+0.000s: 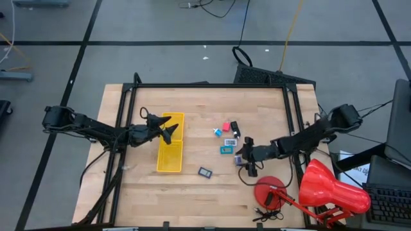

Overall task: Pick & Place Office items
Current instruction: Put the blue adapter into the top yellow basket

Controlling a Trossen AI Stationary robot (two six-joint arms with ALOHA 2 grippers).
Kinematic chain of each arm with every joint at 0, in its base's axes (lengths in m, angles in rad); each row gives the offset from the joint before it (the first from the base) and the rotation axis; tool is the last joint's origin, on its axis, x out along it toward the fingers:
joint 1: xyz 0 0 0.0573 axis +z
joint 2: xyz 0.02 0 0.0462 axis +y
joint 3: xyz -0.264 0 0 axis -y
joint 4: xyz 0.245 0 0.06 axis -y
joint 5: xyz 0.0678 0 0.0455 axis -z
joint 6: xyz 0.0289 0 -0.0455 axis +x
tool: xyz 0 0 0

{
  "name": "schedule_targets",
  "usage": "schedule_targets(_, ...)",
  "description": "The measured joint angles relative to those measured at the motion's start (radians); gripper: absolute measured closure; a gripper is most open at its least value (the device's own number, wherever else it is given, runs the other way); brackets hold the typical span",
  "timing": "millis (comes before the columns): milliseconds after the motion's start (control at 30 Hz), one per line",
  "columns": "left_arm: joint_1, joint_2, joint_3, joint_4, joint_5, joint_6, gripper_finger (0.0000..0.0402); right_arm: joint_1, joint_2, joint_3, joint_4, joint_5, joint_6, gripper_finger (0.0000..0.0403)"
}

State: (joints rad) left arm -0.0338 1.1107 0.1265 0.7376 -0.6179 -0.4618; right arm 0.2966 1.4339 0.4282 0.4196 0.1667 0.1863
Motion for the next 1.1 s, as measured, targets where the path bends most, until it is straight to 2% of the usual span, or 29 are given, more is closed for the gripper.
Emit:
schedule_targets(233,0.000,0.000,0.000,0.000,0.017,0.000,0.0112,0.000,0.099,0.002,0.037,-0.008,-0.019,0.0151)
schedule_targets(500,0.000,0.000,0.000,-0.001,0.017,-0.010,0.0114,0.000,0.093,0.000,0.049,-0.007,-0.019,0.0199)
schedule_targets(733,0.000,0.000,0.000,-0.001,0.025,-0.032,0.0114,0.000,0.093,-0.001,0.109,-0.004,-0.035,0.0199)
schedule_targets(933,0.000,0.004,0.007,0.054,0.176,-0.106,0.0129,-0.002,0.093,-0.001,0.337,0.036,-0.180,0.0198)
schedule_targets(1100,-0.001,0.020,0.075,0.055,0.305,-0.126,0.0140,-0.007,0.093,0.002,0.519,0.147,-0.384,0.0198)
